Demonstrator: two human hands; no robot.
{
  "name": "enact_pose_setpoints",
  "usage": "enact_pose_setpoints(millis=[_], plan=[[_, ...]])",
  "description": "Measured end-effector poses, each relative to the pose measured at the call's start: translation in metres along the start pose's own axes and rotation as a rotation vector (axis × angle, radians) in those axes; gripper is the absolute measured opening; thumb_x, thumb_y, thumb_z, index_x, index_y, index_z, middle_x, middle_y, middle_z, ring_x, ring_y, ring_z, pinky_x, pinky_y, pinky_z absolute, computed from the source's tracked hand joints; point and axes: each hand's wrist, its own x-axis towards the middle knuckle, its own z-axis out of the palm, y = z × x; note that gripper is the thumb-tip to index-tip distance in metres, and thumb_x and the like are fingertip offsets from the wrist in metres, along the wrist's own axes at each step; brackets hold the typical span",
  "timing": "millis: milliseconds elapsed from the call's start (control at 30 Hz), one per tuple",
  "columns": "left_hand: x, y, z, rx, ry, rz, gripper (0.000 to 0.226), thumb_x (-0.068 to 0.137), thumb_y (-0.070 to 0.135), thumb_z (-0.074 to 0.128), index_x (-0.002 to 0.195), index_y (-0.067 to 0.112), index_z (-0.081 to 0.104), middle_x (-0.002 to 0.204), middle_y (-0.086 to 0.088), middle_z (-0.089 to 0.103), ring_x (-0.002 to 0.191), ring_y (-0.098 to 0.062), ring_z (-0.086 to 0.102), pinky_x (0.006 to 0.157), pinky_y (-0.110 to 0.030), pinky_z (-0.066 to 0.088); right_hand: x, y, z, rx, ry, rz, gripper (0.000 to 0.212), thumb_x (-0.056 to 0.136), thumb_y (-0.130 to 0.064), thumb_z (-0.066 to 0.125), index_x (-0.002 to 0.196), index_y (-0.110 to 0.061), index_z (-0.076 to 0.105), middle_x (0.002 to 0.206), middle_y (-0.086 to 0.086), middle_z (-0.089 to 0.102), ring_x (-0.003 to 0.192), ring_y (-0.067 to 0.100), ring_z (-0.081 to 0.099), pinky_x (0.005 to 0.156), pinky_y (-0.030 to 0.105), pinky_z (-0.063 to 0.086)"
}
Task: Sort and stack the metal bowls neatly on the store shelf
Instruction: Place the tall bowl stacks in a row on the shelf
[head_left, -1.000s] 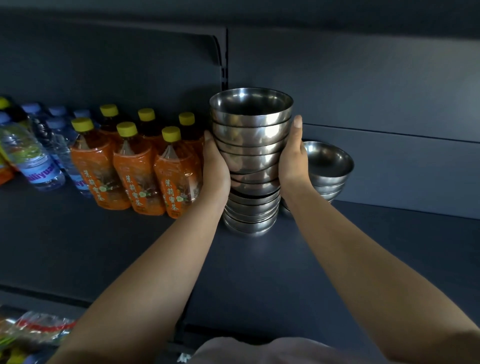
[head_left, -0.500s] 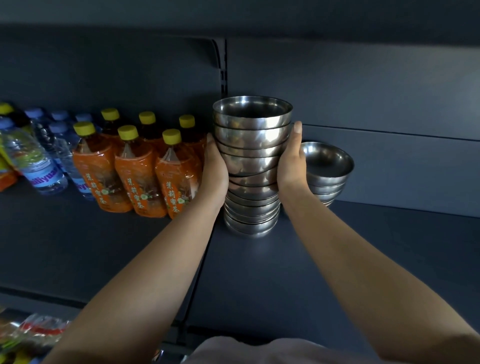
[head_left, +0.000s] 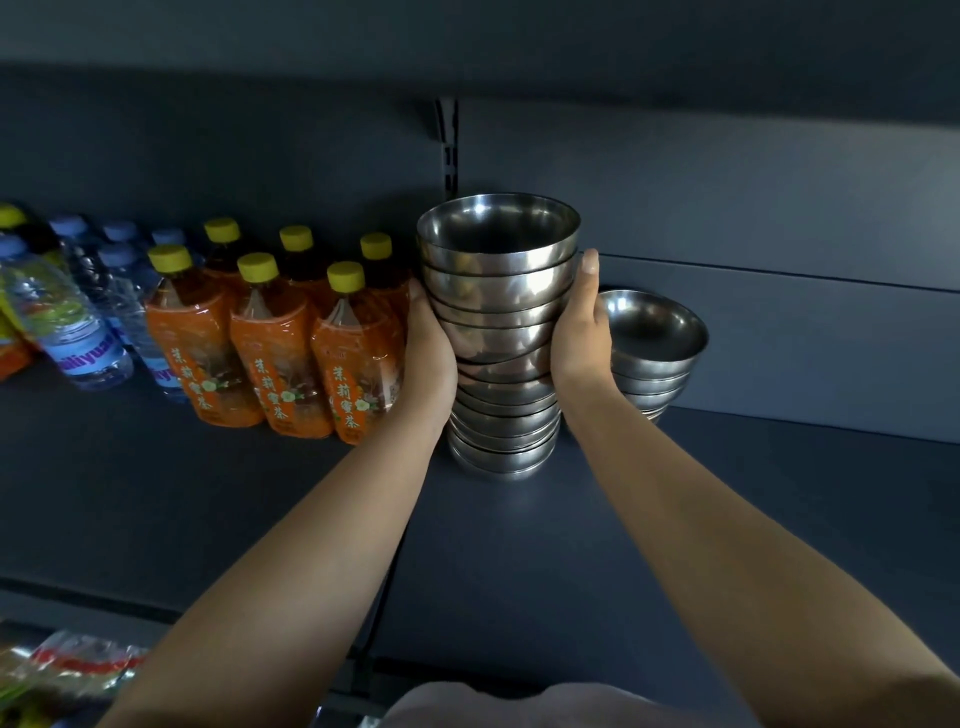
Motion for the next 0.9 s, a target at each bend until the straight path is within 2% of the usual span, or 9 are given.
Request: enact_pose_setpoints(millis=[100, 200, 267, 333, 433, 567, 700, 833, 900], plan=[[0.001, 0.004, 0.001, 0.01, 0.012, 0.017, 0.054, 0.099, 0.046, 0.021, 0.141, 0.016, 0.038, 0.141, -0.003, 0.045, 0.128, -0.017, 0.043, 0.105, -0.026, 0.032, -0.001, 0.002, 0.002, 0.023, 0.002, -0.03, 0.074, 0.082, -0.076, 0.027, 0.139, -0.032, 0.043, 0.141, -0.005, 0.049, 0.132, 0.019, 0.042, 0.113, 0.042, 0.03], [0.0, 0.004, 0.002, 0.045, -0.006, 0.031, 0.054, 0.099, 0.045, 0.021, 0.139, 0.015, 0.04, 0.14, -0.003, 0.047, 0.126, -0.017, 0.044, 0.101, -0.024, 0.033, -0.004, 0.003, 0.005, 0.037, 0.019, -0.018, 0.095, 0.061, -0.086, 0.027, 0.138, -0.033, 0.045, 0.14, -0.005, 0.051, 0.131, 0.019, 0.043, 0.113, 0.042, 0.031], [0.001, 0.005, 0.002, 0.048, 0.004, 0.027, 0.054, 0.099, 0.047, 0.021, 0.139, 0.015, 0.04, 0.14, -0.002, 0.046, 0.126, -0.016, 0.044, 0.102, -0.024, 0.033, -0.004, 0.003, 0.005, 0.054, 0.021, -0.011, 0.101, 0.055, -0.088, 0.026, 0.137, -0.033, 0.046, 0.139, -0.005, 0.052, 0.13, 0.018, 0.045, 0.113, 0.042, 0.032], [0.001, 0.006, 0.002, 0.05, 0.014, 0.023, 0.055, 0.098, 0.049, 0.023, 0.14, 0.018, 0.039, 0.14, -0.001, 0.047, 0.127, -0.016, 0.044, 0.106, -0.027, 0.033, -0.006, 0.002, 0.004, 0.058, 0.015, -0.015, 0.09, 0.066, -0.085, 0.027, 0.136, -0.033, 0.047, 0.138, -0.004, 0.053, 0.129, 0.019, 0.046, 0.112, 0.042, 0.032], [-0.001, 0.012, 0.003, 0.046, -0.013, 0.042, 0.053, 0.099, 0.047, 0.022, 0.137, 0.017, 0.042, 0.133, 0.003, 0.05, 0.118, -0.011, 0.046, 0.1, -0.024, 0.034, -0.006, -0.002, 0.002, 0.05, 0.01, -0.025, 0.069, 0.085, -0.073, 0.026, 0.138, -0.032, 0.045, 0.139, -0.003, 0.051, 0.13, 0.019, 0.044, 0.113, 0.041, 0.031], [0.003, 0.017, 0.004, 0.049, -0.03, 0.07, 0.053, 0.099, 0.045, 0.021, 0.138, 0.016, 0.042, 0.139, -0.001, 0.049, 0.124, -0.014, 0.045, 0.106, -0.027, 0.034, -0.004, -0.004, -0.001, 0.006, -0.003, -0.023, 0.065, 0.09, -0.068, 0.023, 0.141, -0.032, 0.04, 0.143, -0.002, 0.047, 0.133, 0.02, 0.041, 0.114, 0.039, 0.029], [0.004, 0.014, 0.002, 0.09, -0.064, 0.063, 0.052, 0.099, 0.046, 0.022, 0.134, 0.016, 0.047, 0.126, 0.003, 0.055, 0.109, -0.01, 0.052, 0.086, -0.018, 0.042, -0.003, 0.006, 0.0, -0.022, -0.009, 0.009, 0.071, 0.087, -0.072, 0.019, 0.142, -0.031, 0.039, 0.145, -0.002, 0.044, 0.135, 0.021, 0.038, 0.115, 0.04, 0.027], [0.01, 0.006, 0.0, 0.107, -0.055, 0.071, 0.055, 0.098, 0.049, 0.022, 0.137, 0.018, 0.044, 0.135, -0.001, 0.052, 0.123, -0.015, 0.048, 0.106, -0.03, 0.036, -0.001, 0.013, -0.001, -0.04, 0.019, 0.005, 0.073, 0.088, -0.071, 0.016, 0.143, -0.03, 0.04, 0.145, -0.001, 0.045, 0.135, 0.021, 0.038, 0.116, 0.041, 0.026], [0.012, 0.003, 0.0, 0.101, -0.06, 0.074, 0.058, 0.095, 0.053, 0.024, 0.139, 0.019, 0.041, 0.138, -0.001, 0.049, 0.126, -0.015, 0.046, 0.111, -0.035, 0.032, -0.001, 0.014, -0.002, -0.032, 0.034, -0.018, 0.071, 0.089, -0.069, 0.016, 0.142, -0.028, 0.041, 0.144, -0.001, 0.046, 0.135, 0.02, 0.039, 0.116, 0.04, 0.026]])
